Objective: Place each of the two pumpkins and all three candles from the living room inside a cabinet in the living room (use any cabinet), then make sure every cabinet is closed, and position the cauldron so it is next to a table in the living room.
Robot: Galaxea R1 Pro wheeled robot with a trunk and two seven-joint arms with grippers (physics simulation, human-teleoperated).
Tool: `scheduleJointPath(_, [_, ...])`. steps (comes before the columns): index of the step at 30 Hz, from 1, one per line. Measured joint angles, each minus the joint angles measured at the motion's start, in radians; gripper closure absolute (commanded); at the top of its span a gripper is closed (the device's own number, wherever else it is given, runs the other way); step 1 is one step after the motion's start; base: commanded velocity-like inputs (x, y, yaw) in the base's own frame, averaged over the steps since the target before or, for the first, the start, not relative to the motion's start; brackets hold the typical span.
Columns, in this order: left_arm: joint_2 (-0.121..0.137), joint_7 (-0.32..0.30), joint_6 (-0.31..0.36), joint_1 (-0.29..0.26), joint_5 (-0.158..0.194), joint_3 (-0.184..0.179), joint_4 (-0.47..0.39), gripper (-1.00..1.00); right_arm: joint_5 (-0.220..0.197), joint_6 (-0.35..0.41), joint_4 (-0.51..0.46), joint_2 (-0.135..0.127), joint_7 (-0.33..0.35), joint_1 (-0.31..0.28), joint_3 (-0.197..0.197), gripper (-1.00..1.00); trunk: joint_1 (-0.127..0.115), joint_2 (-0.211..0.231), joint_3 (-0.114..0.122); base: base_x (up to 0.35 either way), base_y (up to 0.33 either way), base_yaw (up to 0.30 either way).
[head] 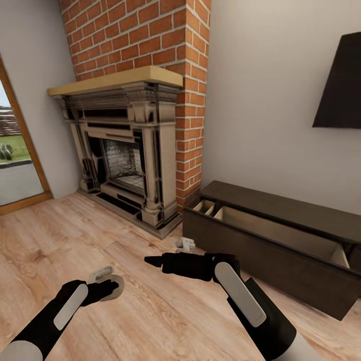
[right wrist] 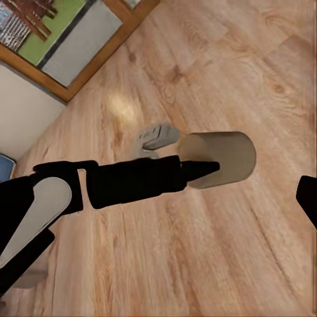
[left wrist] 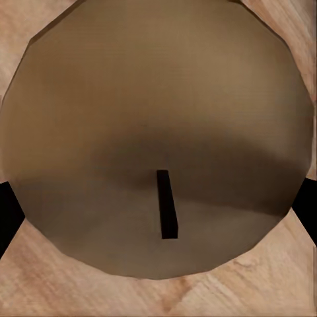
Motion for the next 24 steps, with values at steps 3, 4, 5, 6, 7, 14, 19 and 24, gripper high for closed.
scheduleJointPath(3, [0.0, 0.0, 0.0, 0.0, 0.0, 0.001, 0.0, 1.0, -0.001, 0.001, 0.0, 0.0, 0.0, 0.0, 0.0, -1.0, 0.0, 0.0, -0.002, 0.0, 0.0, -0.236])
scheduleJointPath(4, [0.0, 0.0, 0.0, 0.0, 0.0, 0.001, 0.0, 1.0, -0.001, 0.001, 0.0, 0.0, 0.0, 0.0, 0.0, -1.0, 0.0, 0.0, -0.003, 0.0, 0.0, -0.236])
scheduleJointPath(5, [0.0, 0.0, 0.0, 0.0, 0.0, 0.001, 0.0, 1.0, -0.002, 0.001, 0.0, 0.0, 0.0, 0.0, 0.0, -1.0, 0.0, 0.0, -0.004, 0.0, 0.0, -0.236])
scheduleJointPath(6, [0.0, 0.0, 0.0, 0.0, 0.0, 0.001, 0.0, 1.0, -0.002, 0.001, 0.0, 0.0, 0.0, 0.0, 0.0, -1.0, 0.0, 0.0, -0.005, 0.0, 0.0, -0.236])
scheduleJointPath(7, [0.0, 0.0, 0.0, 0.0, 0.0, 0.002, 0.0, 1.0, -0.002, 0.001, 0.0, 0.0, 0.0, 0.0, 0.0, -1.0, -0.004, 0.007, -0.003, 0.0, 0.0, -0.236])
scheduleJointPath(14, [0.0, 0.0, 0.0, 0.0, 0.0, 0.0, 0.0, 1.0, -0.002, 0.001, 0.0, -0.004, 0.0, 0.0, -0.001, -1.0, -0.031, 0.056, 0.014, 0.0, 0.0, -0.236])
scheduleJointPath(19, [0.0, 0.0, 0.0, 0.0, 0.0, 0.0, 0.0, 1.0, -0.002, 0.001, 0.0, -0.007, 0.0, 0.0, -0.001, -1.0, -0.05, 0.091, 0.025, 0.0, 0.0, -0.239])
scheduleJointPath(24, [0.0, 0.0, 0.0, 0.0, 0.0, 0.0, 0.0, 1.0, -0.002, 0.001, 0.0, -0.007, 0.0, 0.0, -0.001, -1.0, -0.069, 0.126, 0.038, 0.0, 0.0, -0.232])
